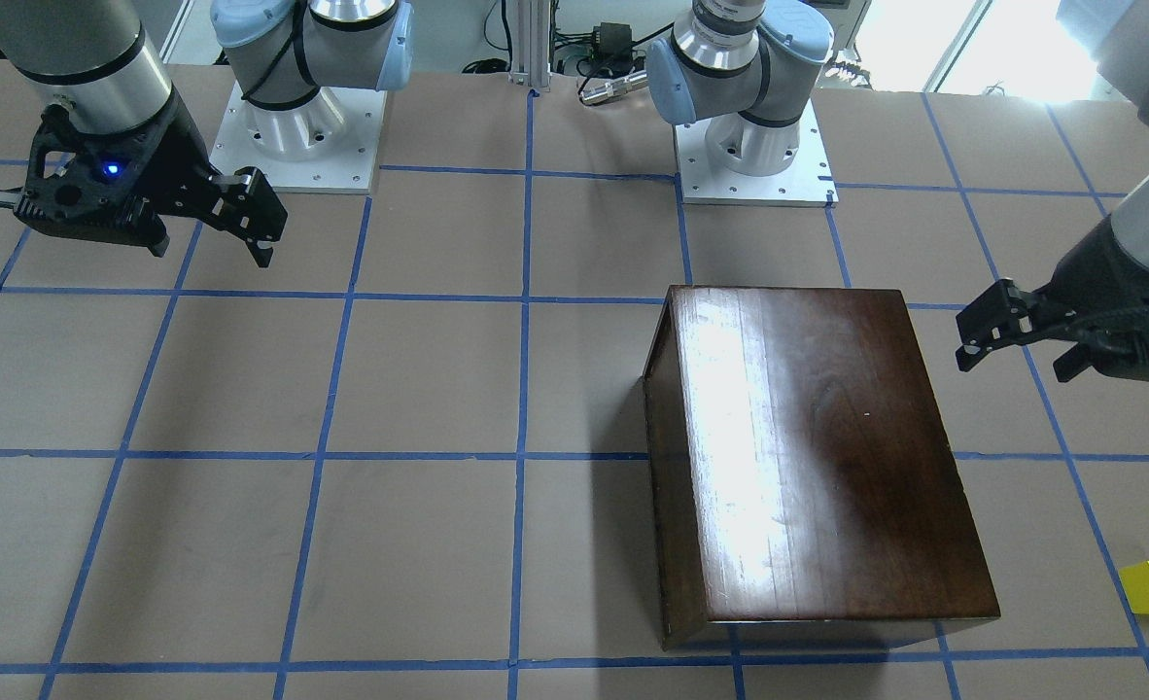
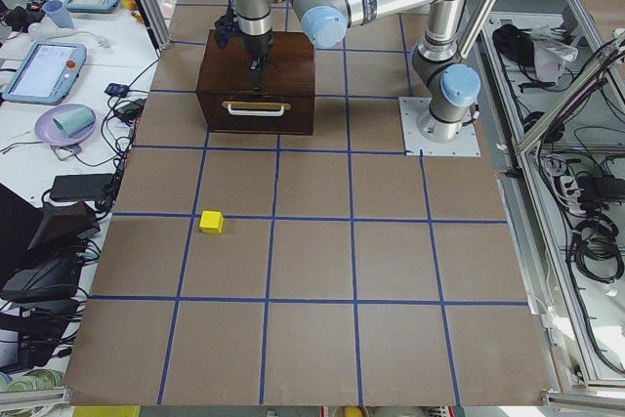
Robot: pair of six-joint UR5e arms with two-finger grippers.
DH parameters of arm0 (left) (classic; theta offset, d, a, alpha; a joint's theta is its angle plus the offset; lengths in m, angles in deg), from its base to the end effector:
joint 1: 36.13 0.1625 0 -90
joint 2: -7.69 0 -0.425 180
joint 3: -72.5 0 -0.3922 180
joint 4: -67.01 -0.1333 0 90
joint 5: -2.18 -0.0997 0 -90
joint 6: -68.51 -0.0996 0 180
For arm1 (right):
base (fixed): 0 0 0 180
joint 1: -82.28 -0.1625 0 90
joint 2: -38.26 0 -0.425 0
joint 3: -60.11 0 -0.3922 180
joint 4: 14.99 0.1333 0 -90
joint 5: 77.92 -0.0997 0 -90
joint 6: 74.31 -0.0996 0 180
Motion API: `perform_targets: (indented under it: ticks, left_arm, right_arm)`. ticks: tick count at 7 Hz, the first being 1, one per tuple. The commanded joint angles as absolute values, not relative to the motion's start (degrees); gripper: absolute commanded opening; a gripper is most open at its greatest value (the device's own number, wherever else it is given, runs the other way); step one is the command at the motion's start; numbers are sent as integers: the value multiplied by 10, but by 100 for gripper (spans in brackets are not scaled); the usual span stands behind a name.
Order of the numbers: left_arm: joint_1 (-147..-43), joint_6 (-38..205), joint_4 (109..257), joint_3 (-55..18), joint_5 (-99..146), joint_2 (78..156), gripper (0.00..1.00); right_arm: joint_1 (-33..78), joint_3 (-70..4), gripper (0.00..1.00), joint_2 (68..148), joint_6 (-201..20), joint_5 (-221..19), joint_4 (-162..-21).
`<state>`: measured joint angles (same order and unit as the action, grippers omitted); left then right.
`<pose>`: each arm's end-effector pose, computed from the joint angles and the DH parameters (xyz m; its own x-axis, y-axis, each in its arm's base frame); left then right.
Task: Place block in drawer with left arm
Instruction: 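Move the left gripper down beside the cabinet to the white drawer handle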
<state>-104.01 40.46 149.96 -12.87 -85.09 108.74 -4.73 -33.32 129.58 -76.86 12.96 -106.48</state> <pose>0.0875 -0.5819 0.4374 -0.9939 0.1041 0.0369 0.1029 0.9942 -0.0321 0.1065 -0.4870 0.4723 -0.9952 0.0964 0.0158 0.0965 0.9953 0.0101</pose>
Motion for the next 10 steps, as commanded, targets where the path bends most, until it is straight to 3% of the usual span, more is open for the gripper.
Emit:
perform_targets:
  ticks: [1,10]
  left_arm:
    - [-1010,349,1470,-129,-837,1123,100]
    - [-977,334,1452,-163,-732,1197,98]
  right_arm:
    - [-47,-333,100,1296,-769,130,-1065]
    - [-47,-333,100,1296,-769,130,-1065]
